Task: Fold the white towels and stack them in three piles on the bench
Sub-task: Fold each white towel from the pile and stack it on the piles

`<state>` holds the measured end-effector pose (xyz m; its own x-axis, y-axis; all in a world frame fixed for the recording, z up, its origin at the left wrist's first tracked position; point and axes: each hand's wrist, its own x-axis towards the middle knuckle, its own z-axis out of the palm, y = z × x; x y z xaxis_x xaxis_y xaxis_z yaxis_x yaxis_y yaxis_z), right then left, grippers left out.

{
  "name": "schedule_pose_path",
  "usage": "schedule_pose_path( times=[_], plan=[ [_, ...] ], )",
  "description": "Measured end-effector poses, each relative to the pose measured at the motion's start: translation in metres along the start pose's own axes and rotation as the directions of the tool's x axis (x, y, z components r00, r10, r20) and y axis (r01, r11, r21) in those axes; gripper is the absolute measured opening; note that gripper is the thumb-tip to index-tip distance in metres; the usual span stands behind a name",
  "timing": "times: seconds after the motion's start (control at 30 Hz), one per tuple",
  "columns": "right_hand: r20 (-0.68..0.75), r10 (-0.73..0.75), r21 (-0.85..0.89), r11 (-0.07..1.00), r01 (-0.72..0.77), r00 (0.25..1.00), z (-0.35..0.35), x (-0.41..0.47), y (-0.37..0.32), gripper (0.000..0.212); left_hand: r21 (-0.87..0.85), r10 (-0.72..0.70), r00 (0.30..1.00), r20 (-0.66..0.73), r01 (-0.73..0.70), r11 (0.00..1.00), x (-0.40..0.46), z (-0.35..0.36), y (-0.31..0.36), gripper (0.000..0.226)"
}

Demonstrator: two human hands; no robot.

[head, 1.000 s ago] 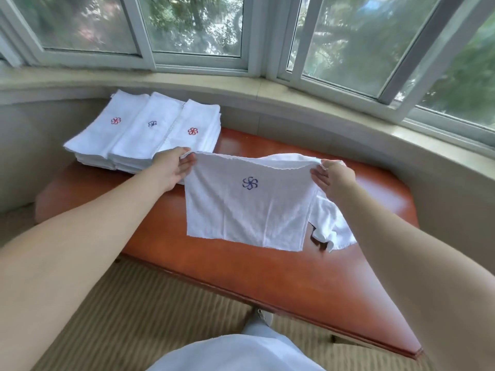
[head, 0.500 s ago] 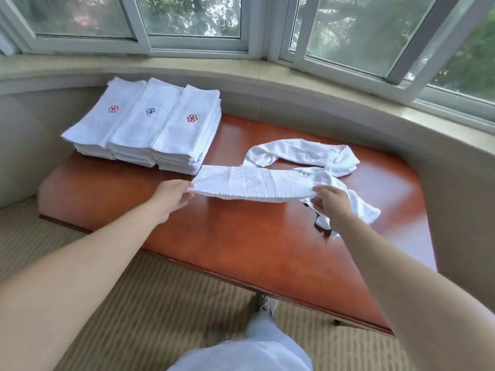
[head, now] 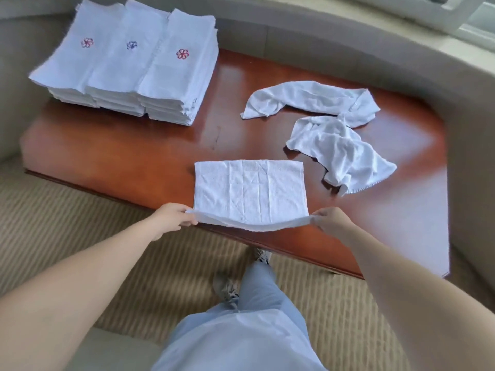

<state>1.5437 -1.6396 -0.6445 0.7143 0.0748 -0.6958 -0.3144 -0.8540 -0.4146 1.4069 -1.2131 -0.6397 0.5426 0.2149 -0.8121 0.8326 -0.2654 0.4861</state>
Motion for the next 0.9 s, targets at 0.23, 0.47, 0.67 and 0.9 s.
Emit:
schedule_pose_path(
  times=[0.23,0.47,0.67,0.9],
  plan=[
    [-0.137,-0.045,0.169,0.983,0.068,0.990,-0.031,0.059,-0.051,0.014,-0.189,0.073,0.981,-0.180,-0.108,0.976,0.038,-0.024,0.053,0.012],
    [-0.142,-0.025,0.306,0.950,0.068,0.990,-0.027,0.122,-0.082,0.021,-0.323,-0.006,0.966,-0.257,-0.080,0.943,0.095,-0.027,0.088,0.004],
    [-0.078,0.054,0.355,0.935,-0.023,0.995,-0.016,0.167,-0.081,0.022,-0.353,-0.072,0.954,-0.291,-0.037,0.935,0.132,-0.020,0.099,0.012],
    [-0.185,0.093,0.436,0.900,-0.003,0.978,0.001,0.175,-0.081,0.032,-0.357,-0.107,0.904,-0.414,-0.053,0.933,0.156,0.001,0.102,0.016]
  ],
)
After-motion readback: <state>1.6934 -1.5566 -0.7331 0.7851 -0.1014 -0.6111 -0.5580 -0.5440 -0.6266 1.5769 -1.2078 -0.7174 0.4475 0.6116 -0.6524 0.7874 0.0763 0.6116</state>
